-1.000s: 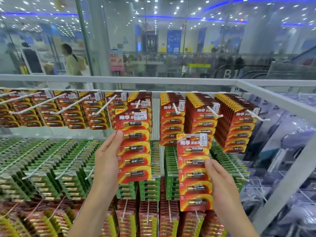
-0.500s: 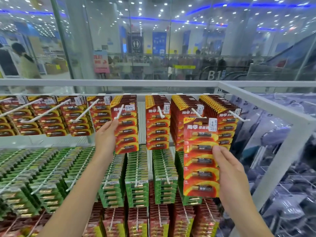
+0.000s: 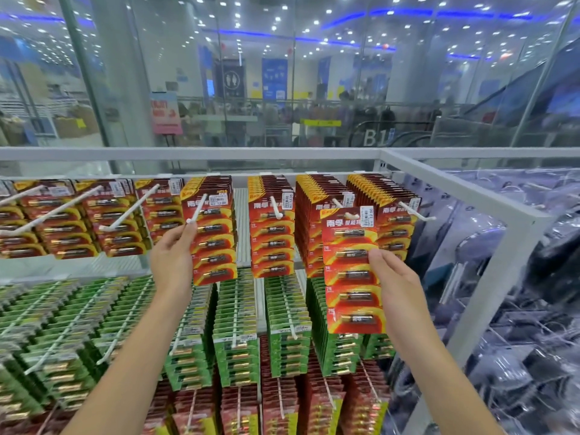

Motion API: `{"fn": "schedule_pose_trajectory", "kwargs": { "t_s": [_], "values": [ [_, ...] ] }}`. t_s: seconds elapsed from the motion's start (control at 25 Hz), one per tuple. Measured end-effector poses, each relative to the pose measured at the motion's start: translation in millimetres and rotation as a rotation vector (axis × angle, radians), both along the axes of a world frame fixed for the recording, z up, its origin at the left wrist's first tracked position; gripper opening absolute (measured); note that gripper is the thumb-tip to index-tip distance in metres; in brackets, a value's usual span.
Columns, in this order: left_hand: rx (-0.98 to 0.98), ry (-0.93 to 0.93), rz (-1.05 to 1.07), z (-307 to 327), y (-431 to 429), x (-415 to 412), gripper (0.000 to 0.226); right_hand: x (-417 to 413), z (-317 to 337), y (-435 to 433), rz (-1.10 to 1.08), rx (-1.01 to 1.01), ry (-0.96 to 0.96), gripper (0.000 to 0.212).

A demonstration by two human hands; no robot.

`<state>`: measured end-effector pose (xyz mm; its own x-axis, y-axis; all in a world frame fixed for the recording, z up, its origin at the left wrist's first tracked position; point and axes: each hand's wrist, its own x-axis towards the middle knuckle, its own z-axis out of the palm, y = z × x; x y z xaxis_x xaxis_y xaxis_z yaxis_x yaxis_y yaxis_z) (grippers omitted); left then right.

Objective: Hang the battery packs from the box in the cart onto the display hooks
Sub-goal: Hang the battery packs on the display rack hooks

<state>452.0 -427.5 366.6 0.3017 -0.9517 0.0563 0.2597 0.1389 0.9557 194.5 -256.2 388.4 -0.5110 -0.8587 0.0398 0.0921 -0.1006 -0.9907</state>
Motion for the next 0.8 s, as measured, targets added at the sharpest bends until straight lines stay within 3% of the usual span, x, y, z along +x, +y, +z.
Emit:
{"fn": "schedule_pose_trajectory", "kwargs": {
  "t_s": [0.28, 0.4, 0.64, 0.8],
  "values": [
    [-0.075, -0.042, 0.04, -7.5, 0.5, -0.7, 0.01, -5.1, -8.2, -59.8, -0.045, 0.002, 0.114, 0.036],
    [-0.086, -0.108, 0.039, -17.2, -8.6, 4.8, 0.022, -9.9, -17.4, -68.6, -0.049, -0.015, 0.107, 0.035],
    [-0.078, -0.211, 0.075, -40.9, 24.9, 8.5, 0.031, -24.0, -48.7, -48.6, -0.07, -0.021, 0.124, 0.029],
    [-0.039, -0.12, 0.077, -65.8, 72.3, -5.8, 0.021, -40.8, -82.4, -3.1, -0.12, 0.011, 0.073, 0.02]
  ]
}}
